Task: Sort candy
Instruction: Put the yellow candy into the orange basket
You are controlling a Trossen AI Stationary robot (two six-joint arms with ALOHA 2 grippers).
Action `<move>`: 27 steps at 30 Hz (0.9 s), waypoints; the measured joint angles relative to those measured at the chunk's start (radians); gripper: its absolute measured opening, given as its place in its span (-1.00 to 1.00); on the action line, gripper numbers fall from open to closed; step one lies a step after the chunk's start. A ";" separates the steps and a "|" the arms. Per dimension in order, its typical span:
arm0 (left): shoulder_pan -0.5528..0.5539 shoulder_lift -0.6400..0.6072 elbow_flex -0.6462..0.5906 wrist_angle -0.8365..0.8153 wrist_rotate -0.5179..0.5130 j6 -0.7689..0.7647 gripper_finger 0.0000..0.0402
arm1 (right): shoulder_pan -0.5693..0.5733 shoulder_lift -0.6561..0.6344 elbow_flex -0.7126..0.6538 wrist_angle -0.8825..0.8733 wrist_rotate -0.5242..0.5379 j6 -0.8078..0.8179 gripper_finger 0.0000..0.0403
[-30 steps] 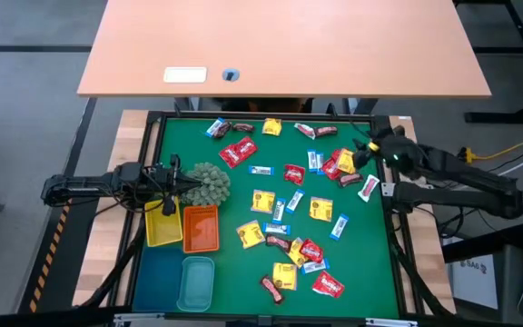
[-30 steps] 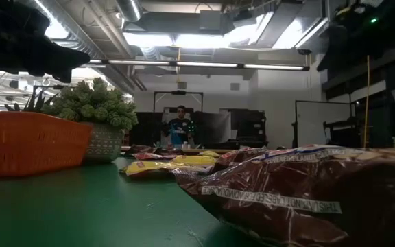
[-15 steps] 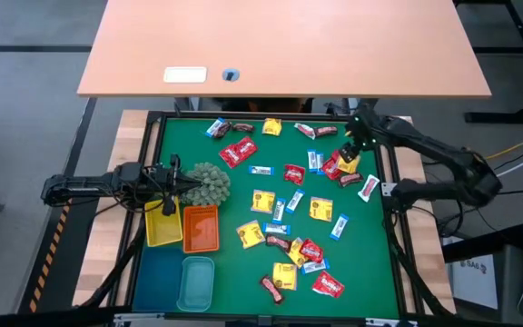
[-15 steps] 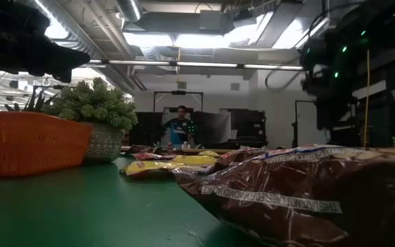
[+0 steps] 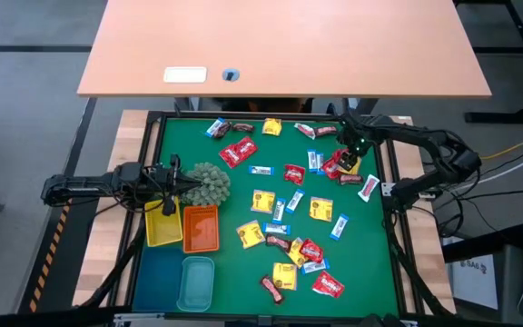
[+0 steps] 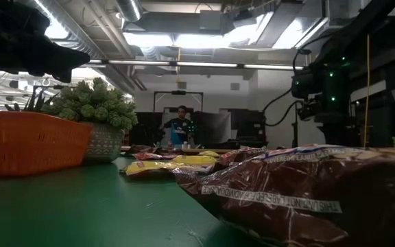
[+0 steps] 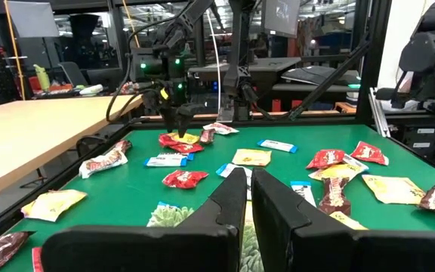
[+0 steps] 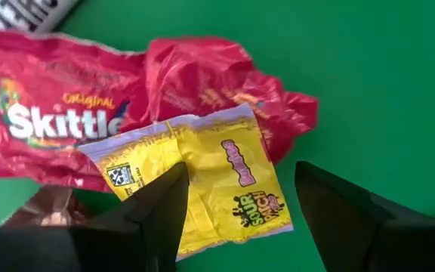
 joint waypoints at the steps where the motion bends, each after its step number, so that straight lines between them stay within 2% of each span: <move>1: 0.000 0.000 0.000 0.000 0.000 0.000 -0.90 | 0.001 0.000 0.000 0.000 -0.007 -0.005 0.18; 4: 0.000 0.000 0.000 0.000 0.000 0.000 -0.90 | 0.001 0.000 0.000 -0.001 -0.052 -0.024 0.08; 11: 0.000 0.000 0.000 0.000 0.000 0.000 -0.90 | 0.001 0.000 0.000 -0.012 -0.096 -0.027 -0.31; 22: 0.000 0.000 0.000 0.000 0.000 0.000 -0.90 | 0.001 0.000 0.000 -0.089 -0.099 -0.034 -0.94; 27: 0.000 0.000 0.000 0.000 0.000 0.000 -0.90 | 0.001 0.000 0.000 -0.126 -0.115 -0.056 -0.95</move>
